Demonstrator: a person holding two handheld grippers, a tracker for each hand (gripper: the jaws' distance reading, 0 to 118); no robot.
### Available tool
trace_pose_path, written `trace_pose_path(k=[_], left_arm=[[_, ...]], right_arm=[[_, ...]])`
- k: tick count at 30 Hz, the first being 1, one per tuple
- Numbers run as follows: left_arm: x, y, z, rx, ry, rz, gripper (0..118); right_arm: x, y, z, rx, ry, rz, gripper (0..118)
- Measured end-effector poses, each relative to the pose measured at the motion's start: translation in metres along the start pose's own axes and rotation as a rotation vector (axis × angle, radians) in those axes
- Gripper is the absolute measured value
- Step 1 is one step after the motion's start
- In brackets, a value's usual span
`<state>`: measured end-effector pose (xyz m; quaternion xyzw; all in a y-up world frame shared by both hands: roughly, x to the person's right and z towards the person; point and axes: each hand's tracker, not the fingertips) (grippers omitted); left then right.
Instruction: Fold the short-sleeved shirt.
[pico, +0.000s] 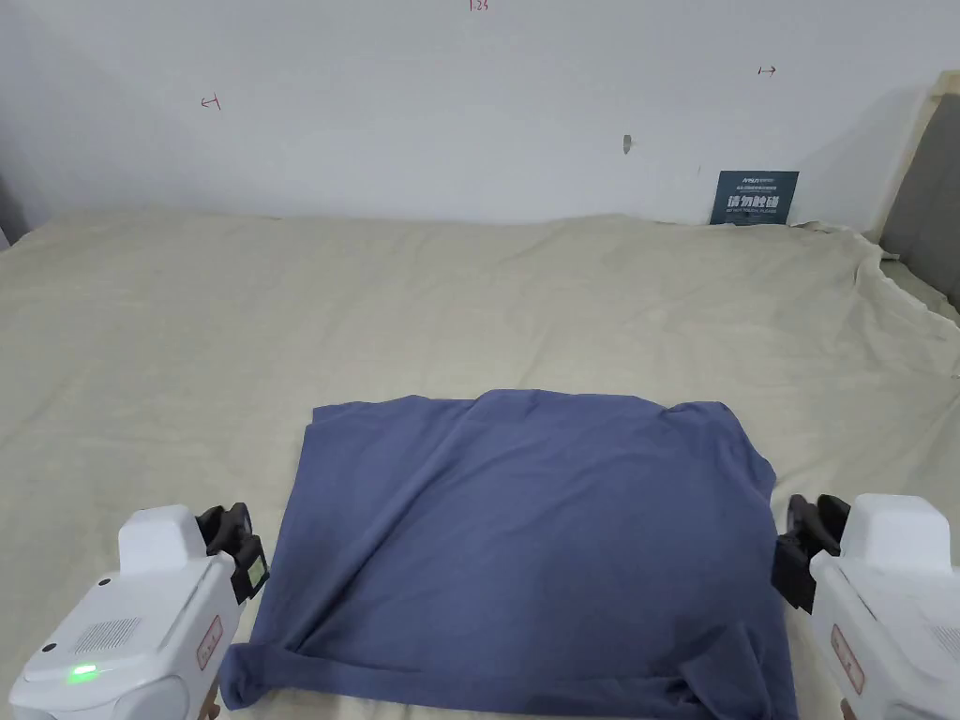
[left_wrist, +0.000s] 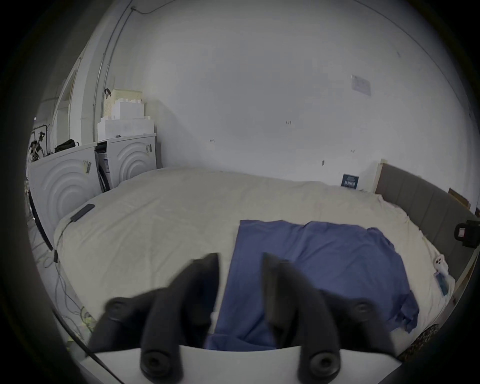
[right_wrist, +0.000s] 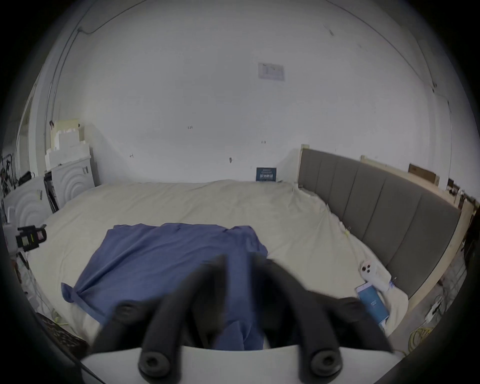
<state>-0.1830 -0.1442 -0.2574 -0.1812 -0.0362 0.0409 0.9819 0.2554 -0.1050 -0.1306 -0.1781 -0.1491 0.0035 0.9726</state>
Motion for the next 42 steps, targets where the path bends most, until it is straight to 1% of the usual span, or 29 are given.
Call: trace_pose_path(k=[1,6,10,16,17,18,20,21,22,23,27,29,30,32,33,34,36,37,38,42], left_arm=[[0.001,-0.002,0.001,0.005,0.002,0.001,0],[0.003,-0.008,0.002,-0.010,-0.004,-0.024,0],[-0.001,-0.011,-0.005,-0.086,-0.025,-0.033,0],[-0.009,-0.025,-0.026,-0.211,0.000,-0.047,0],[-0.011,-0.030,-0.030,-0.234,0.015,-0.041,5],[-0.013,-0.033,-0.035,-0.282,0.031,-0.033,15],[-0.016,-0.041,-0.044,-0.378,0.056,-0.018,56],[-0.017,-0.045,-0.048,-0.404,0.077,-0.013,72],[-0.019,-0.051,-0.050,-0.425,0.093,-0.006,84],[-0.022,-0.055,-0.051,-0.431,0.095,0.001,88],[-0.034,-0.074,-0.059,-0.496,0.091,0.029,89],[-0.037,-0.082,-0.063,-0.541,0.100,0.036,88],[-0.039,-0.085,-0.066,-0.556,0.100,0.036,86],[-0.041,-0.091,-0.069,-0.557,0.094,0.038,67],[-0.041,-0.093,-0.071,-0.571,0.079,0.027,55],[-0.041,-0.095,-0.074,-0.579,0.073,0.022,37],[-0.041,-0.099,-0.074,-0.584,0.031,0.044,10],[-0.041,-0.099,-0.073,-0.574,0.010,0.068,4],[-0.040,-0.098,-0.073,-0.574,0.018,0.068,2],[-0.036,-0.094,-0.068,-0.545,0.031,0.031,0]], right_arm=[[-0.002,-0.002,0.001,0.017,-0.010,0.011,1],[-0.009,-0.002,0.004,0.037,-0.013,0.011,0],[-0.014,0.001,0.007,0.032,-0.006,0.002,0],[-0.015,-0.001,0.006,0.023,-0.001,-0.003,0],[-0.016,-0.001,0.006,0.019,-0.001,-0.002,0],[-0.020,0.002,0.008,0.016,0.000,-0.003,0],[-0.021,0.001,0.007,0.008,0.007,-0.008,0],[-0.022,0.000,0.007,0.005,0.009,-0.008,0],[-0.019,0.000,0.004,0.001,0.008,-0.008,0],[-0.019,-0.001,0.004,-0.002,0.009,-0.009,0],[-0.016,-0.003,0.003,-0.021,0.012,-0.016,0],[-0.016,-0.005,0.003,-0.030,0.009,-0.013,0],[-0.015,-0.004,0.003,-0.034,0.006,-0.012,0],[-0.014,-0.005,0.004,-0.042,0.004,-0.015,0],[-0.014,-0.006,0.004,-0.047,0.003,-0.016,0],[-0.012,-0.007,0.002,-0.052,0.003,-0.017,0],[-0.011,-0.008,0.002,-0.060,0.001,-0.018,0],[-0.010,-0.010,0.001,-0.067,0.000,-0.017,0],[-0.005,-0.015,-0.003,-0.074,-0.001,-0.017,0],[0.005,-0.034,-0.015,-0.153,-0.006,-0.031,0]])
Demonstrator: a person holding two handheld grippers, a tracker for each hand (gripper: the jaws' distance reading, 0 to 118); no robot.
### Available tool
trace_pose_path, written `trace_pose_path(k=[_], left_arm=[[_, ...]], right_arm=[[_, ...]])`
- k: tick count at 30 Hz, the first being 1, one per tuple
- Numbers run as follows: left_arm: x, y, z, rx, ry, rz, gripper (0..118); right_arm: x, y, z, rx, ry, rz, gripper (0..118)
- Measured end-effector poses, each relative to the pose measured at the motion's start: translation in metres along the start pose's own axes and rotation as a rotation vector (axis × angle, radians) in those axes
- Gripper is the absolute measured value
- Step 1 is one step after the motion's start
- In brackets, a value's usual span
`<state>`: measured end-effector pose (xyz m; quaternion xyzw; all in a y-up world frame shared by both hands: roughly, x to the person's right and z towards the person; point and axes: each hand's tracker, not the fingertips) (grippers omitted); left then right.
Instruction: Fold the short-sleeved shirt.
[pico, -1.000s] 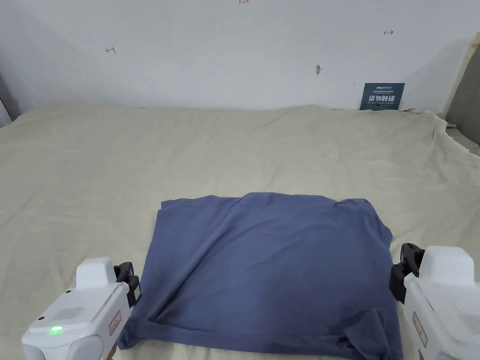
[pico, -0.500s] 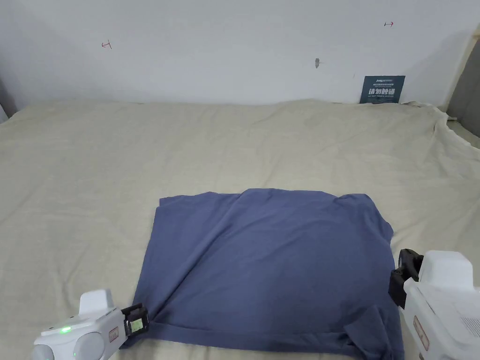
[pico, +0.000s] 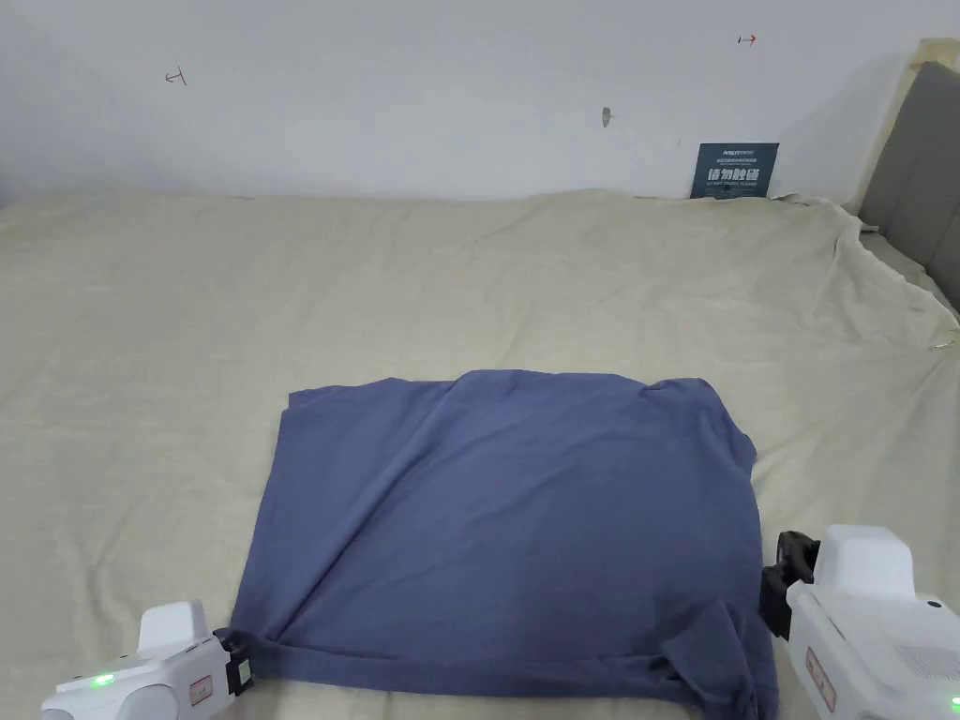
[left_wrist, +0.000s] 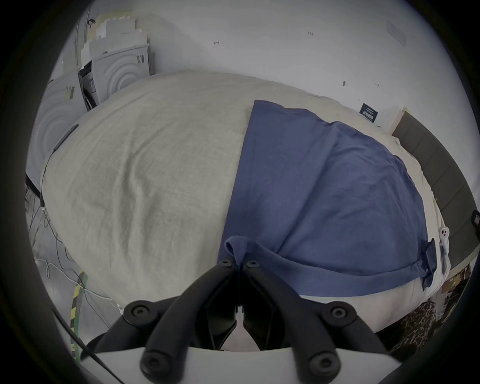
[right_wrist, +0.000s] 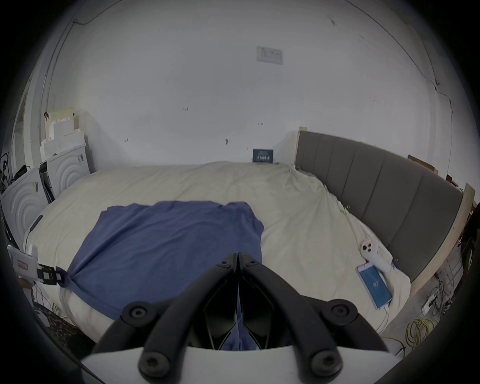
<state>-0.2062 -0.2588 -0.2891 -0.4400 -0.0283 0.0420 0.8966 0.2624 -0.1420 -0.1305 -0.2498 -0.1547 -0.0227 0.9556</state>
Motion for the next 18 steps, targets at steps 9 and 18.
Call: trace_pose_path(k=[9,18], left_arm=[[-0.001,0.009,0.019,0.055,-0.035,-0.025,0],[-0.003,0.010,0.016,0.050,-0.037,-0.007,0]], right_arm=[[0.016,-0.068,-0.041,-0.304,0.052,-0.018,90],[0.015,-0.101,-0.059,-0.375,0.086,-0.011,13]])
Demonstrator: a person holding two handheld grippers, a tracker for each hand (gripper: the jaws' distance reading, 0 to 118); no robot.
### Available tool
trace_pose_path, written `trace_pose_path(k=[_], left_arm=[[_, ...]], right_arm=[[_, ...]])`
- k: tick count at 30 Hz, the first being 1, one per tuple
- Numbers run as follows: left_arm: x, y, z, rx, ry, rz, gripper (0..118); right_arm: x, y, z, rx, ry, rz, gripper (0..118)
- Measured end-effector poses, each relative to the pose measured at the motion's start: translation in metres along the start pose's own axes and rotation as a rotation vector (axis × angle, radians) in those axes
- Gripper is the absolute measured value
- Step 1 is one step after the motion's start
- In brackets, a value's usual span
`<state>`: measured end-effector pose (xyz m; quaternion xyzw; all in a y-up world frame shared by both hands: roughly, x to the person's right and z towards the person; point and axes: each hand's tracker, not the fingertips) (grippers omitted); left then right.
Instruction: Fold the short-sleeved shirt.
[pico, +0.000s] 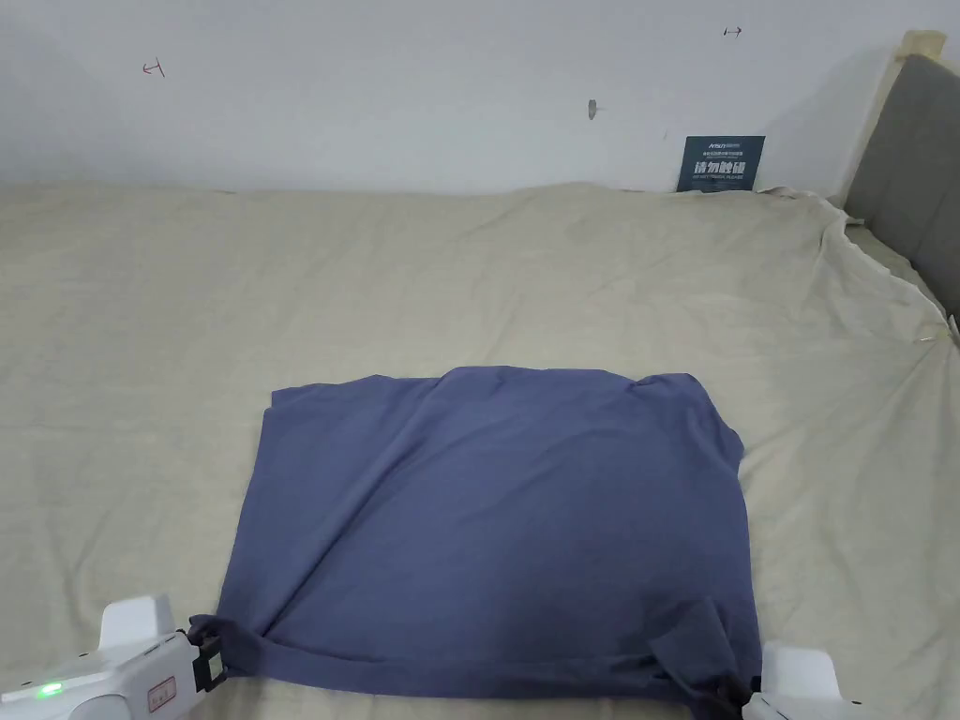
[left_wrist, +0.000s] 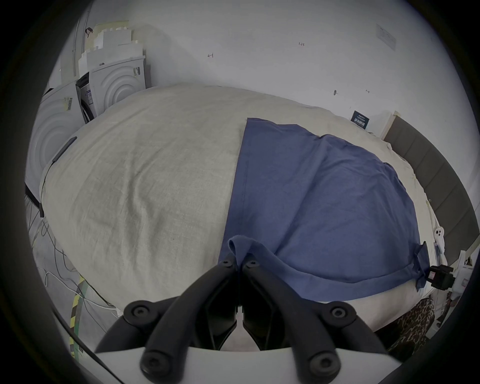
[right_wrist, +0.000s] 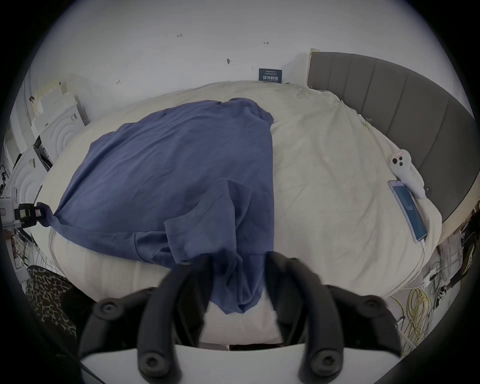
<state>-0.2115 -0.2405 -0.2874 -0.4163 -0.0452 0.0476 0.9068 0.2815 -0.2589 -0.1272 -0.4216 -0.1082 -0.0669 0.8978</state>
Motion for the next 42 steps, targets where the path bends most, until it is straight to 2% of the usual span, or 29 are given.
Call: trace_pose_path(k=[1,4,11,16,23,34,42], left_arm=[[0.000,0.000,0.000,-0.002,-0.003,0.003,0],[0.000,0.002,-0.001,0.002,0.000,-0.002,0],[-0.002,0.013,0.006,0.040,0.000,-0.004,0],[-0.001,0.040,0.006,0.080,-0.009,-0.009,0],[0.011,0.093,-0.012,0.129,-0.014,-0.034,0],[0.032,0.132,-0.117,0.014,0.044,-0.148,0],[0.037,0.123,-0.157,-0.108,0.084,-0.154,0]], right_arm=[[0.000,0.000,-0.002,0.004,0.012,0.008,5],[0.002,0.001,-0.002,-0.005,0.030,0.016,4],[0.008,0.021,0.028,0.106,0.042,-0.020,4],[0.010,0.063,0.037,0.200,0.035,-0.024,4],[0.005,0.123,0.013,0.232,0.026,-0.034,4],[0.011,0.172,-0.096,0.071,-0.031,-0.035,4],[0.010,0.167,-0.143,-0.056,-0.072,-0.020,4]])
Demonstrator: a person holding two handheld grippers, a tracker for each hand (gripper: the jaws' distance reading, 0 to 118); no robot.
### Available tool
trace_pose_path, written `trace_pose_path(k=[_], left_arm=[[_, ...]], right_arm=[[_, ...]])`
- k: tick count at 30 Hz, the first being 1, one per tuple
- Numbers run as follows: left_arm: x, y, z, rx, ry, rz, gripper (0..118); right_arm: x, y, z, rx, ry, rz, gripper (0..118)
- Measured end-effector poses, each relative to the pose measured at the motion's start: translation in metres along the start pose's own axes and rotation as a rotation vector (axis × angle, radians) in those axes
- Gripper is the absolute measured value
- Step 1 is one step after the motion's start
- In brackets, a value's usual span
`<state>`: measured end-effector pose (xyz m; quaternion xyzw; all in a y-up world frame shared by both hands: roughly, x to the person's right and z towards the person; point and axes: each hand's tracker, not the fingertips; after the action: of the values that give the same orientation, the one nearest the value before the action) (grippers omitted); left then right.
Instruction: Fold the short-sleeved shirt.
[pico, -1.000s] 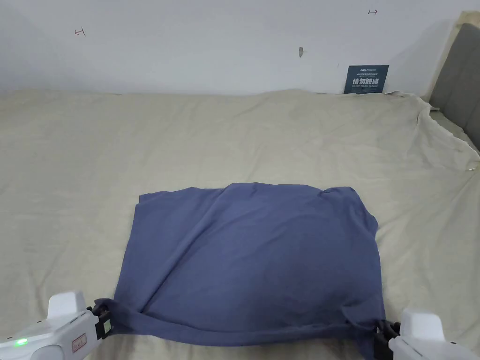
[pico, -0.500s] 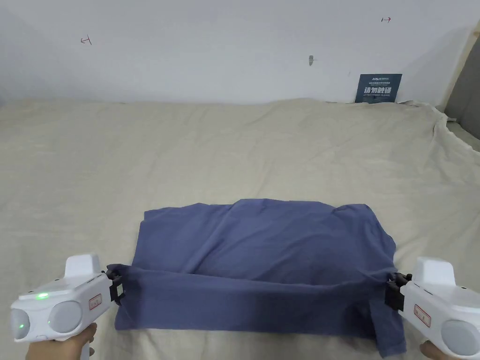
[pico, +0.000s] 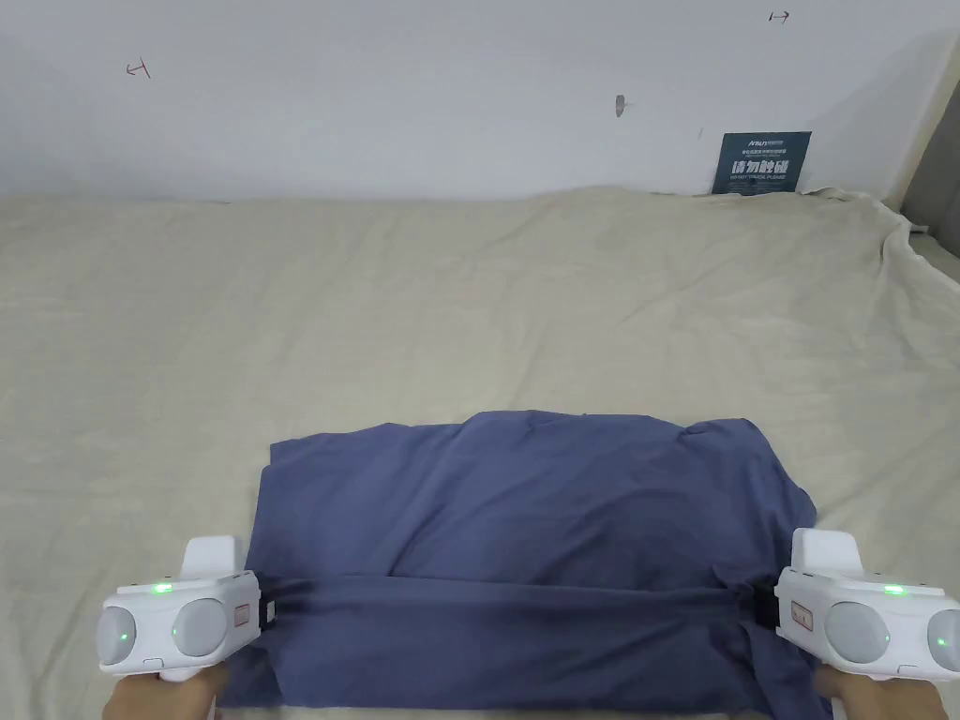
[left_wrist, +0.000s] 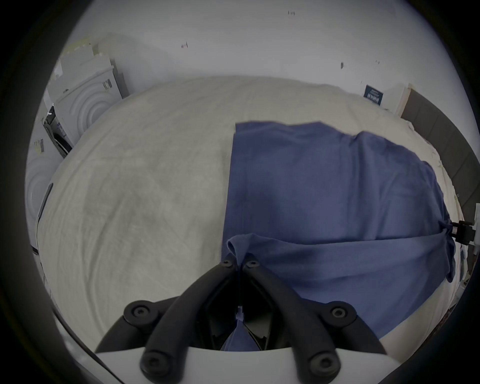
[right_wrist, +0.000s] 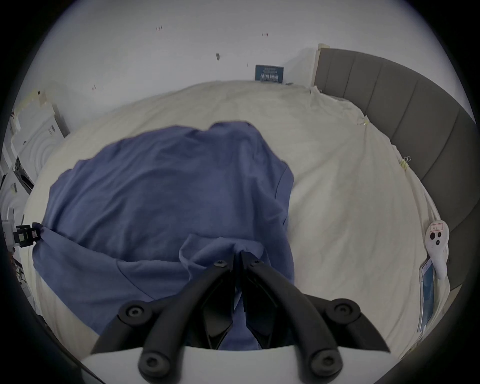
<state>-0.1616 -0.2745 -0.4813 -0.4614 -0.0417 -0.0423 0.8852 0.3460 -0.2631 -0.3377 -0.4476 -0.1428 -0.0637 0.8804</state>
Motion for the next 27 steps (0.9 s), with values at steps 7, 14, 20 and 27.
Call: trace_pose_path(k=[7,14,20,27], left_arm=[[-0.003,0.010,0.034,0.030,-0.095,0.078,61],[0.003,0.005,0.124,0.271,-0.113,0.105,102],[0.009,-0.027,0.182,0.388,-0.076,0.069,100],[0.014,-0.085,0.204,0.472,-0.035,-0.014,1]], right_arm=[[-0.010,0.003,0.058,0.134,-0.012,0.005,64],[-0.004,0.003,0.158,0.372,0.008,-0.012,90],[-0.003,-0.031,0.219,0.495,0.007,-0.036,88],[-0.001,-0.078,0.239,0.553,-0.037,-0.040,0]])
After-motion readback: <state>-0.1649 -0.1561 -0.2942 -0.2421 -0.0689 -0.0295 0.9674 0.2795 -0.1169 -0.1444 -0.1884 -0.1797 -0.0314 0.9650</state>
